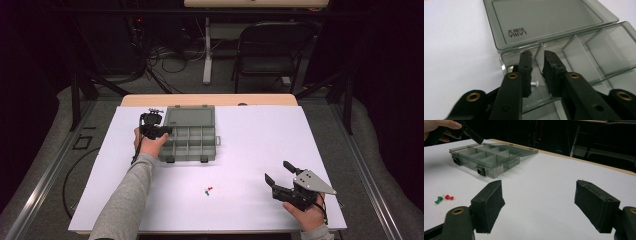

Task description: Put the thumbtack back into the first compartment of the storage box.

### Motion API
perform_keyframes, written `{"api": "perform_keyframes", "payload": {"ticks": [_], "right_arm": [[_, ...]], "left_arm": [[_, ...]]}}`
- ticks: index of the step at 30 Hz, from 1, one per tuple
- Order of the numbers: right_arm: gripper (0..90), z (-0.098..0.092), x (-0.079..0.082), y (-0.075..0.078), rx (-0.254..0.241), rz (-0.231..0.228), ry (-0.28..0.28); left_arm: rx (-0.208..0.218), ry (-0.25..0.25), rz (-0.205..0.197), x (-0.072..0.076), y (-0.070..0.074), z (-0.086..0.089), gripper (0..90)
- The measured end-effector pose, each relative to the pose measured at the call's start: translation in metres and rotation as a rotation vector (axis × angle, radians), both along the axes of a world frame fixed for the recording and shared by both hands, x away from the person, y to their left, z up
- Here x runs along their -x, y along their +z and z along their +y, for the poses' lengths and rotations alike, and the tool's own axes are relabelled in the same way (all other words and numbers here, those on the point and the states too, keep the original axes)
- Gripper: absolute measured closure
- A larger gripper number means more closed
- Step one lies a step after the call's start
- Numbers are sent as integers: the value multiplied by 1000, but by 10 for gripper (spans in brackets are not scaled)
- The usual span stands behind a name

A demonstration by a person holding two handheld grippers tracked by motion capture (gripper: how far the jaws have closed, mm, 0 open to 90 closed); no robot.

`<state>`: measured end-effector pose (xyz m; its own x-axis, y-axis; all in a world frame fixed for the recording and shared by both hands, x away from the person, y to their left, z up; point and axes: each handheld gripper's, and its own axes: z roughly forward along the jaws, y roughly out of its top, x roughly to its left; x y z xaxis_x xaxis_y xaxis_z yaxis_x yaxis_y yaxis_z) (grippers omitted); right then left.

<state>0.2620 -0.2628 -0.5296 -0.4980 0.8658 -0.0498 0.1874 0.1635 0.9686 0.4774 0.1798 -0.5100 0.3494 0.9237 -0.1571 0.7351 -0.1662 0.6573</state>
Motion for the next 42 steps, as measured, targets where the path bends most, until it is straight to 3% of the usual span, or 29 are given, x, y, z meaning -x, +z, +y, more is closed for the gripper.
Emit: {"api": "perform_keyframes", "payload": {"ticks": [4, 5, 6, 12, 22, 27, 28, 34, 42], "right_arm": [[221, 0, 0, 0, 0, 0, -2], [221, 0, 0, 0, 0, 0, -2], [221, -1, 0, 0, -2, 1, -2], [221, 0, 0, 0, 0, -1, -3], [220, 0, 0, 0, -4, 3, -5], [220, 0, 1, 0, -1, 5, -4], [220, 0, 1, 0, -1, 5, -4], [220, 1, 0, 0, -3, 7, -5], [220, 1, 0, 0, -2, 7, -7]], "left_arm": [[11, -9, -42, 2, 4, 0, 569], [8, -11, -62, 3, 6, 0, 569], [11, -14, -99, 6, 9, 0, 501], [41, -35, -152, 14, 20, -2, 404], [54, -99, -185, 39, 38, -13, 382], [88, -182, -223, 70, 46, -24, 374], [88, -182, -223, 70, 46, -24, 374], [140, -251, -232, 104, 43, -26, 375], [183, -304, -246, 138, 32, -25, 389]]}}
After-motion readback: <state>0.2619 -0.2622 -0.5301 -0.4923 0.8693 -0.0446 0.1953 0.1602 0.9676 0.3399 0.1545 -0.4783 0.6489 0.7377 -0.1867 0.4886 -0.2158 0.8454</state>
